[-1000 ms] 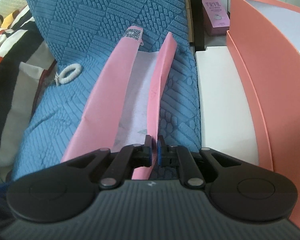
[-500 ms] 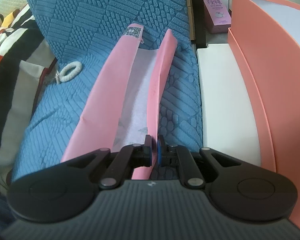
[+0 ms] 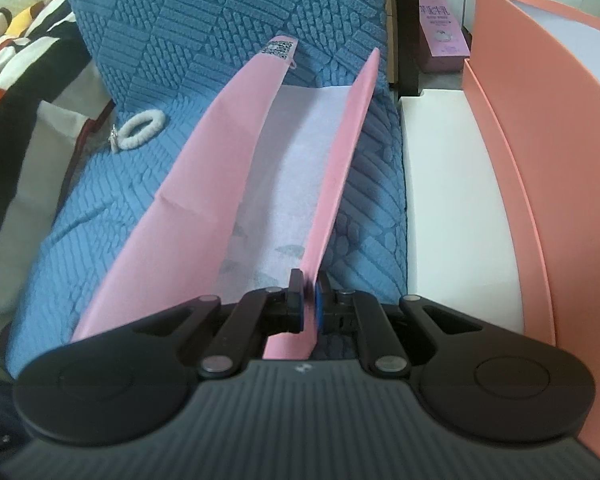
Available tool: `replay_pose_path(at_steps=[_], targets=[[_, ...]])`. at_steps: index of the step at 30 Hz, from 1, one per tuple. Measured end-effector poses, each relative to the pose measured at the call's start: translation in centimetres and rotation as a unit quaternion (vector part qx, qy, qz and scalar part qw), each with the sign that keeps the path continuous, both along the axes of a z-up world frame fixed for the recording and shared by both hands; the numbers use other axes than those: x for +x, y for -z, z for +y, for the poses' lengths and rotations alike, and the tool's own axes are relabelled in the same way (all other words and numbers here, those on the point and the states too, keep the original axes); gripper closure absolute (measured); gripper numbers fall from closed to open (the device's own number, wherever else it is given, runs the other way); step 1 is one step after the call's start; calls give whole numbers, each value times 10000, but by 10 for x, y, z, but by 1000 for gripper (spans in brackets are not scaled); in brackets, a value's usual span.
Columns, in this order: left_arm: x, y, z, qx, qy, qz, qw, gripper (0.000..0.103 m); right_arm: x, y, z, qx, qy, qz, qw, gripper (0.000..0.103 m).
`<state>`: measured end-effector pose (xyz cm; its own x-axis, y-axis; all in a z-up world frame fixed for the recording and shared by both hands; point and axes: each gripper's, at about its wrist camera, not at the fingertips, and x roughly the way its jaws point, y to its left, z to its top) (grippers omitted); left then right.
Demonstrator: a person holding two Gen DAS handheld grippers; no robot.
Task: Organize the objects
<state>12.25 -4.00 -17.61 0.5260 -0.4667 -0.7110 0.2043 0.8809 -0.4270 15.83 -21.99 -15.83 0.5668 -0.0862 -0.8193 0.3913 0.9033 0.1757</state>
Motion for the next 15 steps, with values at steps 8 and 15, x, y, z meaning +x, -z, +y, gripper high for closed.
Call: replay_pose_path(at_steps=[8,15], targets=[[3,-18,26,-657,-704,-664,9931,78,1,-5,8,-73,-63,63,9999,94],[27,-13,37,-228,-1192,-672,9903,77,-5,-13,22,-632,-257,60,9977,96]])
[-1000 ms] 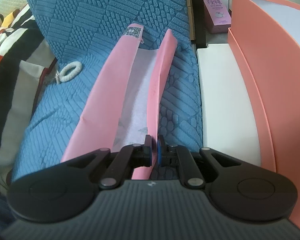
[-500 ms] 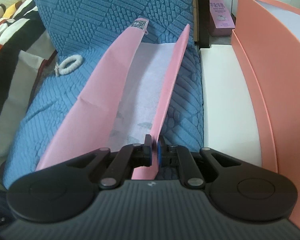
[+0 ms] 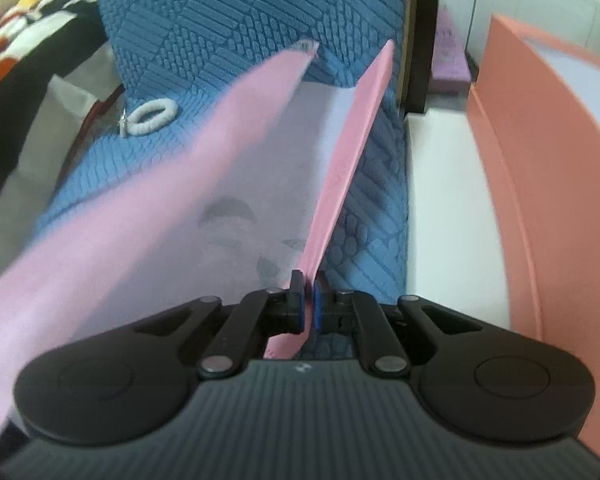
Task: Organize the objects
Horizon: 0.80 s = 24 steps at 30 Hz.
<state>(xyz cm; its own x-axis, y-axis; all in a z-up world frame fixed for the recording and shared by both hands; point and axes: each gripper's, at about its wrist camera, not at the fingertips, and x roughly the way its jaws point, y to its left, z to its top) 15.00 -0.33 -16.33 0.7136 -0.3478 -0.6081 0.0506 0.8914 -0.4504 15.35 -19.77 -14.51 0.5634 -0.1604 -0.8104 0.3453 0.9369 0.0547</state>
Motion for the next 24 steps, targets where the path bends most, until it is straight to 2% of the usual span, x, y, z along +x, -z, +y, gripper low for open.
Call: replay_pose_path(at_steps=[6,9,10,12,14,17,19,22,24], targets=[[13,7,0,383,-226,173,9989,77,-8,-4,0,95,37,-29,9999,97],[7,11,7,674,-699,442,9943,76,-15,-9,3,96,62,-81,9999,99],[8,13,11,678,-800,533,9931,76,-18,-10,3,91,60,-107,9999,99],[10,17,21,353,-840,689,9935,75,-21,-13,2,198,71,-167,9996,99],[14,16,20,263,-684,691,9949,74,-22,-15,1,268,49,-234,9994,99],[20,15,4,495,-252,613,9966,74,-22,-16,1,261,-5,-270,9993,99],[27,18,-11,673,198,593,9958,74,-20,-13,-1,279,28,-241,9993,99],[39,22,-25,1100,450,525,9915,74,-16,-11,-6,271,103,-230,9993,98],[49,25,-25,1131,447,525,9912,74,-14,-7,-11,375,229,-234,9988,98]])
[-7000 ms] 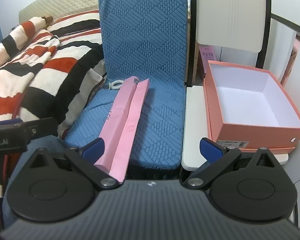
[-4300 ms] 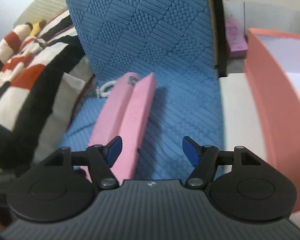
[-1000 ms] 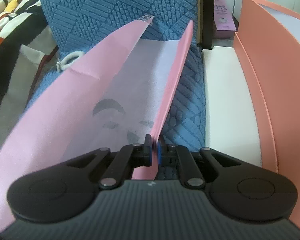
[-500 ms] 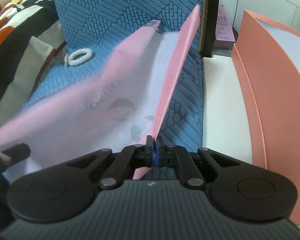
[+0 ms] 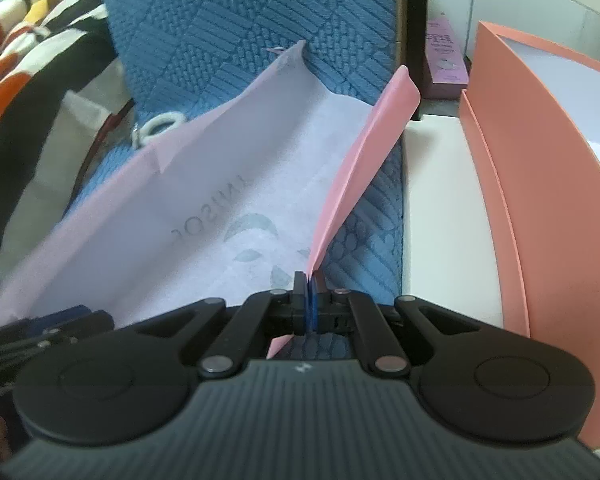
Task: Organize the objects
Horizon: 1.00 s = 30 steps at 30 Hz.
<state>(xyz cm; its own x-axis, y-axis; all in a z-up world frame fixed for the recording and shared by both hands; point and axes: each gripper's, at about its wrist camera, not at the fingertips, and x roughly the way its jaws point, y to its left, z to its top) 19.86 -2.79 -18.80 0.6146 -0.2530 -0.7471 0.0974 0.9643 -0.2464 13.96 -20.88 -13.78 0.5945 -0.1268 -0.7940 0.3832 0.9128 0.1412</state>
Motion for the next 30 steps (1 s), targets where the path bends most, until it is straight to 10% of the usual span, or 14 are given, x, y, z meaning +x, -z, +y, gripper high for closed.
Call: replay_pose_path(at_steps=[13,19,30], targets=[[46,0,20,-230,-408,-153,9988,68,16,18,-25,468,583,5,9972,87],[69,3,23,51,-443,-283,9986,50,34,19,-21,-17,499,19,9988,90],[100,12,-1,624,84,-493,9968,49,46,16,-26,42,-56,-250,9997,95]])
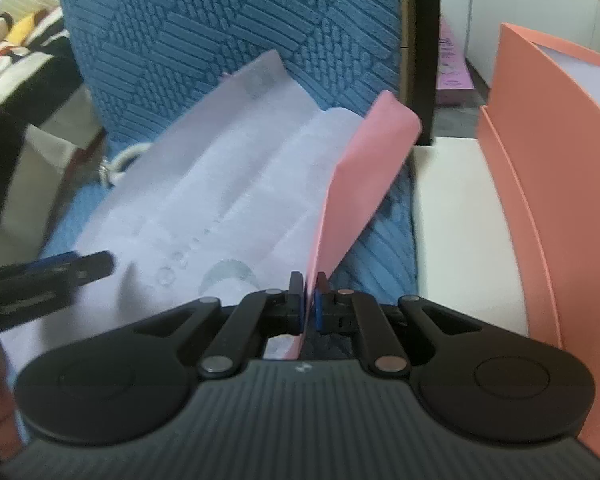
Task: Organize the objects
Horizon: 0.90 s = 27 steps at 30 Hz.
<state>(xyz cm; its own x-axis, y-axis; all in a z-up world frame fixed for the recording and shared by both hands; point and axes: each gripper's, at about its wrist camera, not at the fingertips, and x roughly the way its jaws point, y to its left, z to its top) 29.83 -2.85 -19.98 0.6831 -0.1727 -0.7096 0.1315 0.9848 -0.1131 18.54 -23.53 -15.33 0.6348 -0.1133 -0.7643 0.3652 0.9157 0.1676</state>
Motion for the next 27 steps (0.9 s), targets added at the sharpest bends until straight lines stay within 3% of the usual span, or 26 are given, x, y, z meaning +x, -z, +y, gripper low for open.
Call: replay_pose_path(at_steps=[5,9,13,15,17,19,23,27], targets=[[9,-1,6,2,-152,-114,9998,37,-5,0,-3,5,2,33,10000,95],[14,-1,18,-269,-374,-36,9989,35,-6,3,-9,23,63,125,9999,95],[17,4,21,-627,-282,247,9973,37,-5,4,-11,29,25,128,9999,95],[14,3,21,-642,-256,216,9974,55,-4,5,-12,63,16,120,9999,95],[13,3,25,-856,-240,327,9955,92,-4,4,-13,84,-3,93,9999,95],[8,0,29,-945,-330,300,9945,100,-3,3,-13,80,-12,82,9999,95],[-11,-12,42,-1195,-564,286,9908,102,-3,2,-14,122,-8,40,9999,95],[-40,-25,51,-1012,-810,241,9913,103,-4,-5,-8,183,-145,-160,9996,96]])
